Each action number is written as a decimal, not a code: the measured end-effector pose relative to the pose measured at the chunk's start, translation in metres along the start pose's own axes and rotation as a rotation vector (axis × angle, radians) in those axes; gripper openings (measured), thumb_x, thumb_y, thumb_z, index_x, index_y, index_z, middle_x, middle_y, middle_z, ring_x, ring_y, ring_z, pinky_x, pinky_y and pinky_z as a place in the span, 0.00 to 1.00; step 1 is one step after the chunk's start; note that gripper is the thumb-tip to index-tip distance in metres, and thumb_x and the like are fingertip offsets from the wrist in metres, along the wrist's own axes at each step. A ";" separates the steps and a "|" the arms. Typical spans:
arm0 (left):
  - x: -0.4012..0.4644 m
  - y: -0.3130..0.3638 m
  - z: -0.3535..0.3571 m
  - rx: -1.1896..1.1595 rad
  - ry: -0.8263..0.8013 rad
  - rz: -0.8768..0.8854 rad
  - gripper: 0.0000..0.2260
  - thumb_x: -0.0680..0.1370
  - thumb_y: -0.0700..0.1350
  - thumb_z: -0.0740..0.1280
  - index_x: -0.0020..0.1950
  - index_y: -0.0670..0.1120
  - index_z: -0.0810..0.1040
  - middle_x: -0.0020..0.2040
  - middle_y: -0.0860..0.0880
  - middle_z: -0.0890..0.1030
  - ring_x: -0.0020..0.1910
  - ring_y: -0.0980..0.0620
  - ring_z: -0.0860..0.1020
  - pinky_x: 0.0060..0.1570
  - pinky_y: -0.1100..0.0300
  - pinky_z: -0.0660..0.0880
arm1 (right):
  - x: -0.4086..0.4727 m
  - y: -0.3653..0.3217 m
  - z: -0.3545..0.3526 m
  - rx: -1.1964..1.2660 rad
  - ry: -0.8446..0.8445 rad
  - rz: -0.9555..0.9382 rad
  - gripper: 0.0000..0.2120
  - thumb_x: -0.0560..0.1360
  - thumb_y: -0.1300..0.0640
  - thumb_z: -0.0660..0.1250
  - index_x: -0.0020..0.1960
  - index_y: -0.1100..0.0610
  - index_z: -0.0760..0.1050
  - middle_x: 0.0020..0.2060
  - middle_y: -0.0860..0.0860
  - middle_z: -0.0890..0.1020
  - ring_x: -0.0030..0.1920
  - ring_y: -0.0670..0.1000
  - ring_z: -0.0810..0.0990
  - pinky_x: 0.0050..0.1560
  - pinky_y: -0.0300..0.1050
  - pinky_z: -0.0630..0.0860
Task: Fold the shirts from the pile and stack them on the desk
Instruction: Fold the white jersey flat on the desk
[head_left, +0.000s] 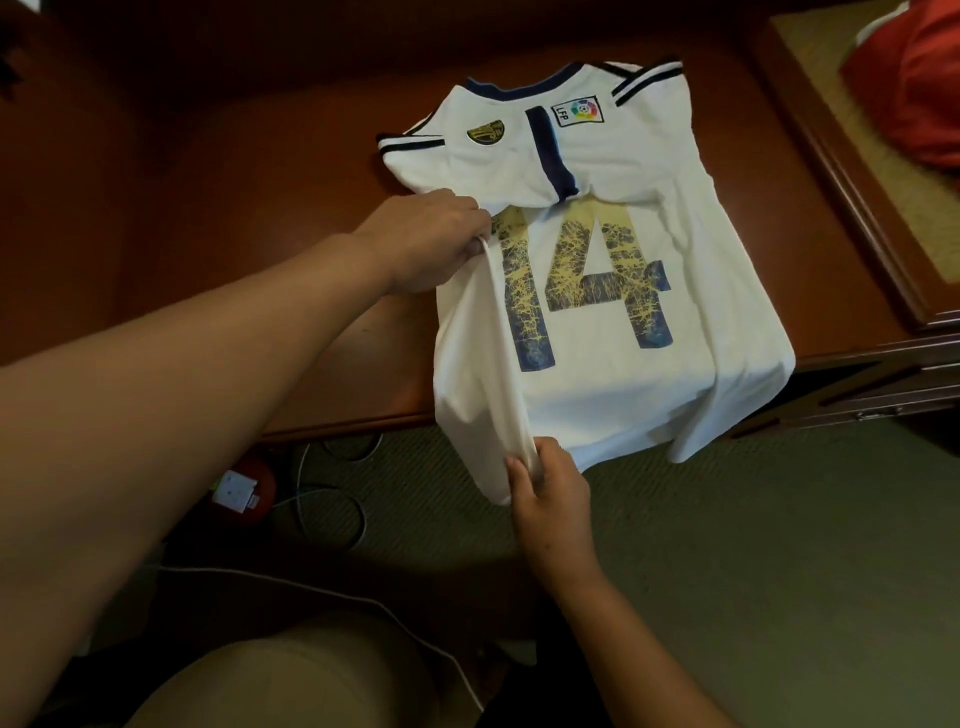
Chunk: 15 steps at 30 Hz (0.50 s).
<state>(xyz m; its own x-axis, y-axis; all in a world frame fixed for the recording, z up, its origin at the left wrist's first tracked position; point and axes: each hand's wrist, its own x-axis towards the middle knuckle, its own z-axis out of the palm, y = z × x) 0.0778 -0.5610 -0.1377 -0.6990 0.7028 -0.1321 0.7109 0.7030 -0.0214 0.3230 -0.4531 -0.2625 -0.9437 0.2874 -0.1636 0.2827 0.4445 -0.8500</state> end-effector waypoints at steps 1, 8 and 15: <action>0.002 0.001 0.002 0.000 0.014 0.004 0.10 0.83 0.46 0.56 0.61 0.46 0.73 0.57 0.45 0.76 0.55 0.45 0.72 0.42 0.52 0.69 | 0.001 0.002 -0.002 0.002 0.030 -0.019 0.05 0.79 0.55 0.64 0.48 0.57 0.74 0.41 0.50 0.76 0.43 0.50 0.75 0.42 0.51 0.76; -0.014 0.009 0.042 -0.227 0.250 -0.114 0.15 0.80 0.41 0.61 0.67 0.44 0.71 0.66 0.45 0.71 0.60 0.43 0.72 0.51 0.46 0.74 | 0.001 0.031 -0.018 -0.064 0.025 0.182 0.17 0.79 0.64 0.59 0.67 0.57 0.72 0.58 0.51 0.76 0.61 0.51 0.73 0.61 0.49 0.73; -0.085 0.063 0.103 -0.758 0.477 -0.899 0.09 0.78 0.39 0.63 0.57 0.46 0.76 0.55 0.52 0.72 0.56 0.49 0.74 0.56 0.54 0.73 | 0.001 0.022 -0.011 -0.050 -0.007 0.166 0.17 0.79 0.62 0.61 0.68 0.58 0.70 0.63 0.52 0.73 0.65 0.48 0.70 0.63 0.39 0.66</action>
<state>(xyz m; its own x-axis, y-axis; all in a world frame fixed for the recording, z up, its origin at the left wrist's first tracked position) 0.1906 -0.5876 -0.2298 -0.9809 -0.1943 0.0061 -0.1395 0.7258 0.6736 0.3300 -0.4338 -0.2763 -0.8846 0.3546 -0.3028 0.4424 0.4329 -0.7854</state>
